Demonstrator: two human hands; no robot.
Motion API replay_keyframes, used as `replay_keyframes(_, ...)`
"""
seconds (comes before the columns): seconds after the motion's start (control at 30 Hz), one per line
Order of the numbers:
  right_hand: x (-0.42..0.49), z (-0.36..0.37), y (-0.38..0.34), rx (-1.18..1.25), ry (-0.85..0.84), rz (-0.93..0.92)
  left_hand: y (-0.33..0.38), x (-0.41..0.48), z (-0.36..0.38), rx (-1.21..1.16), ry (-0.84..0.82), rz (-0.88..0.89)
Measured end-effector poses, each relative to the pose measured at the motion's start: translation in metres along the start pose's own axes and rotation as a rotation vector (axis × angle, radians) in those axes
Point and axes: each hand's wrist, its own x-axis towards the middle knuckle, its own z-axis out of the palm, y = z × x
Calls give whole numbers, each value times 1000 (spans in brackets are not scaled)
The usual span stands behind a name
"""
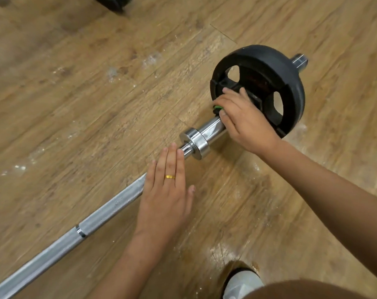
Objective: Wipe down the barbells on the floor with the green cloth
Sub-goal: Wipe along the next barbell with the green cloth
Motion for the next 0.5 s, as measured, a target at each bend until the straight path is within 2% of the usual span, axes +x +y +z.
replay_keyframes(0.1, 16, -1, -1, 12, 43, 63, -9, 10, -3, 21, -10, -21)
replay_keyframes(0.27, 24, 10, -10, -16, 14, -91, -25, 24, -4, 71, -6, -42)
replay_keyframes(0.4, 40, 13, -15, 10, 122, 48, -34, 33, -2, 137, 20, -53)
replay_keyframes(0.5, 45, 20, -18, 7, 64, -55, -38, 39, 0, 185, 17, -60)
